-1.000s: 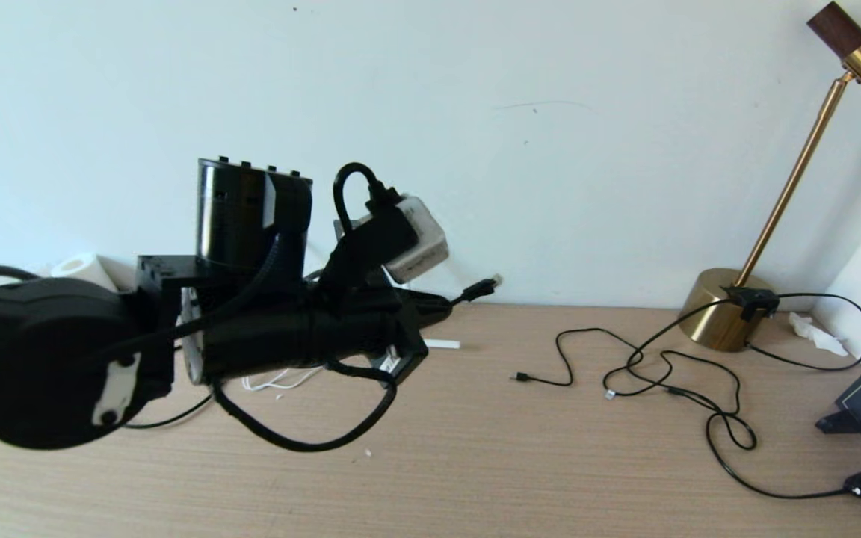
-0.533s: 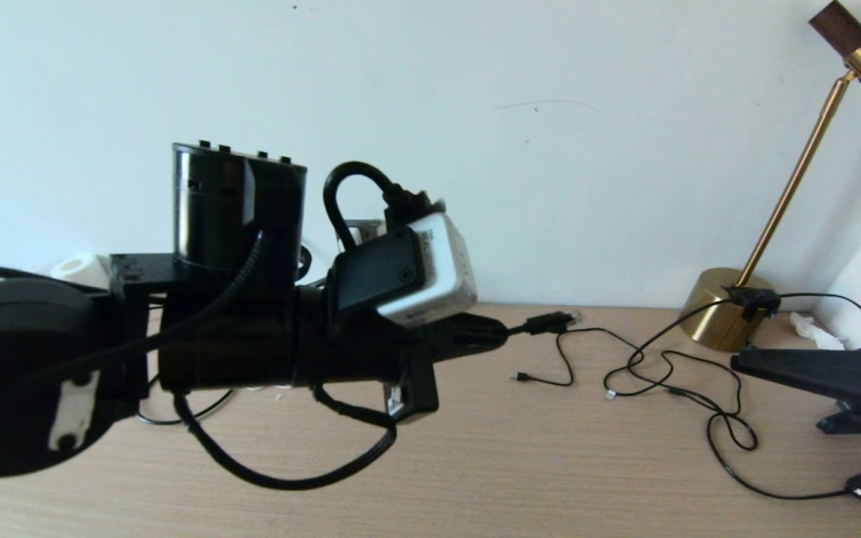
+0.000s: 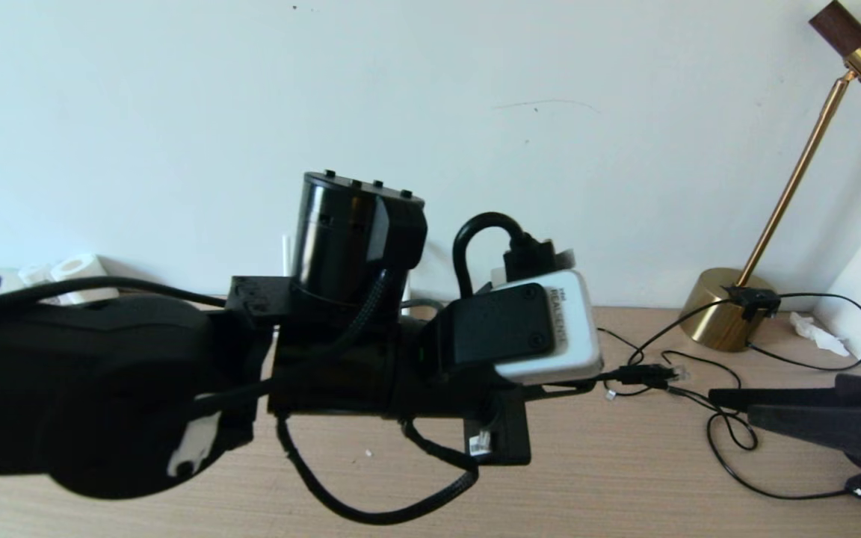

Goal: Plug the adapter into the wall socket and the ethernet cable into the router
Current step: Hand it to the other hand

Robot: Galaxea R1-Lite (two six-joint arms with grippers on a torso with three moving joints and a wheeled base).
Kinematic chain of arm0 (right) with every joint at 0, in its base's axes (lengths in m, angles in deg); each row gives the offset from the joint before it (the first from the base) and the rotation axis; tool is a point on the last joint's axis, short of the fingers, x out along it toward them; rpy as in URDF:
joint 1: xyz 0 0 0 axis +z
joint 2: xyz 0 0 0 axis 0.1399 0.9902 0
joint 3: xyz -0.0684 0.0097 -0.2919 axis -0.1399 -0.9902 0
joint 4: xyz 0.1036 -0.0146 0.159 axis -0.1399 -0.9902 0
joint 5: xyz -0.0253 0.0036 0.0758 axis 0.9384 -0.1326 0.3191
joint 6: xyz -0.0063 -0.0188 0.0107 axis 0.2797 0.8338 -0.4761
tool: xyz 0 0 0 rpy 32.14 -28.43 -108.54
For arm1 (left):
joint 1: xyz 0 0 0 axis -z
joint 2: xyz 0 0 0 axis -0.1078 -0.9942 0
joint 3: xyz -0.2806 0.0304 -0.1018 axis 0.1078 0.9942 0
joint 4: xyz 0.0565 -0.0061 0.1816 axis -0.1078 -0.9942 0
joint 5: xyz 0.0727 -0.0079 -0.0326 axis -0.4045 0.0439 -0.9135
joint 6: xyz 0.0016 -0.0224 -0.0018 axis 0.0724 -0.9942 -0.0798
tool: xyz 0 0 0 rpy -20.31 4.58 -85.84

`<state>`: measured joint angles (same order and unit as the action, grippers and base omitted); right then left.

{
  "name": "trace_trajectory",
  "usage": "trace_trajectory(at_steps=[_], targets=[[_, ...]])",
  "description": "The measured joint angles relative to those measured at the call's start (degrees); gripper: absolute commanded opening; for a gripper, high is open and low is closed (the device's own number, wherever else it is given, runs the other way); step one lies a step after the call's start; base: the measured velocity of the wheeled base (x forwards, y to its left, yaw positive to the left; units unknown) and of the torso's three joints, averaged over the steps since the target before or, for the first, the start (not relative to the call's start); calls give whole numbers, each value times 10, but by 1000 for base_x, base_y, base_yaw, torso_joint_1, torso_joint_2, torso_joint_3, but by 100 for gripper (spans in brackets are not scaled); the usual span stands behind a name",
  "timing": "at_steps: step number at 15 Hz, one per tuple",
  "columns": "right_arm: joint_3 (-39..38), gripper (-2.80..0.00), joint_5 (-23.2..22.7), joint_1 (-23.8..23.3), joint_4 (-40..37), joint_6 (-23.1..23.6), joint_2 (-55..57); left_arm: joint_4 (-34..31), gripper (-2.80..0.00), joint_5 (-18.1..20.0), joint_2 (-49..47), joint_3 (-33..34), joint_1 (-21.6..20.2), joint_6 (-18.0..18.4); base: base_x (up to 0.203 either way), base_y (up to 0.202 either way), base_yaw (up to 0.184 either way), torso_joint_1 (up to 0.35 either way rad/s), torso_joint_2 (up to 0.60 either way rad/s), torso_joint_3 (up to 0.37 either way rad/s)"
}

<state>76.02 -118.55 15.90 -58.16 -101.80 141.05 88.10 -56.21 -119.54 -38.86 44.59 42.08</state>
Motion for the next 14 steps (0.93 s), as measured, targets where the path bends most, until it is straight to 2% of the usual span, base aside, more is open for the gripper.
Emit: trace_trajectory(at_steps=[3, 9, 10, 14], targets=[[-5, 0, 2, 16, 1, 3, -5, -1, -280, -16, -34, -41, 7, 1, 0, 0, 0, 0, 0, 0], [1, 0, 4, 17, 11, 1, 6, 1, -280, -18, -58, -52, 22, 1, 0, 0, 0, 0, 0, 0], [1, -280, 4, 18, 18, -2, 8, 1, -280, -18, -58, -52, 23, 1, 0, 0, 0, 0, 0, 0], [-1, -280, 4, 17, 20, -4, 14, 1, -280, -18, -58, -49, 24, 1, 0, 0, 0, 0, 0, 0]])
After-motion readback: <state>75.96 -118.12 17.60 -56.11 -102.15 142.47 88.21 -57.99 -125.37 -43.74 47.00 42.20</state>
